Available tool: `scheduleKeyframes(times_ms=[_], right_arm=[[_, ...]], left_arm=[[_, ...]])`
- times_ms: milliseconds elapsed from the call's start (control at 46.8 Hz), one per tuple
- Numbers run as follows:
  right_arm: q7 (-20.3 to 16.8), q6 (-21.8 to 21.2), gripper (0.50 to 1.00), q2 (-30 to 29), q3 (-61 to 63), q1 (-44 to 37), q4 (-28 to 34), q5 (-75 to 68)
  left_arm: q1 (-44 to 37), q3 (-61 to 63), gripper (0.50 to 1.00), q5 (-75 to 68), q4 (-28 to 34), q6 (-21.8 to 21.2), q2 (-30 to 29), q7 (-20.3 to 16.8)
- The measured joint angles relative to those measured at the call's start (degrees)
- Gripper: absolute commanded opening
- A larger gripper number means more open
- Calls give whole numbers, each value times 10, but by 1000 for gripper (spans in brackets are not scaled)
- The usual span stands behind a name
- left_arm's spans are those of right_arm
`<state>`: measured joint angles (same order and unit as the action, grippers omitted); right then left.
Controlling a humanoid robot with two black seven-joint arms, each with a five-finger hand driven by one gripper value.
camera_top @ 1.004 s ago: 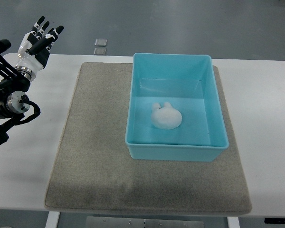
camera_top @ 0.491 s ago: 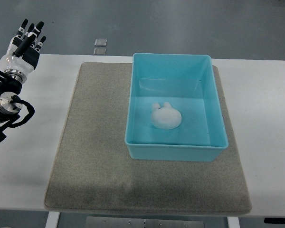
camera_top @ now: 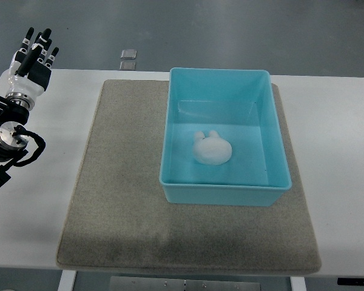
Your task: Place white toy into blue box with left hand
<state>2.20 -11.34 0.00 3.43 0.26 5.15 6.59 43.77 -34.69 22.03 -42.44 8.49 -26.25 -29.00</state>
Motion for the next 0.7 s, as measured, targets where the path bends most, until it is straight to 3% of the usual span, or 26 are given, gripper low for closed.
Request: scheduleKeyframes(times_ms=[705], right_arm=[[0, 0, 936, 0, 0, 0, 0, 0]], left_arm=[[-14, -7, 994, 1, -35, 7, 10, -1]])
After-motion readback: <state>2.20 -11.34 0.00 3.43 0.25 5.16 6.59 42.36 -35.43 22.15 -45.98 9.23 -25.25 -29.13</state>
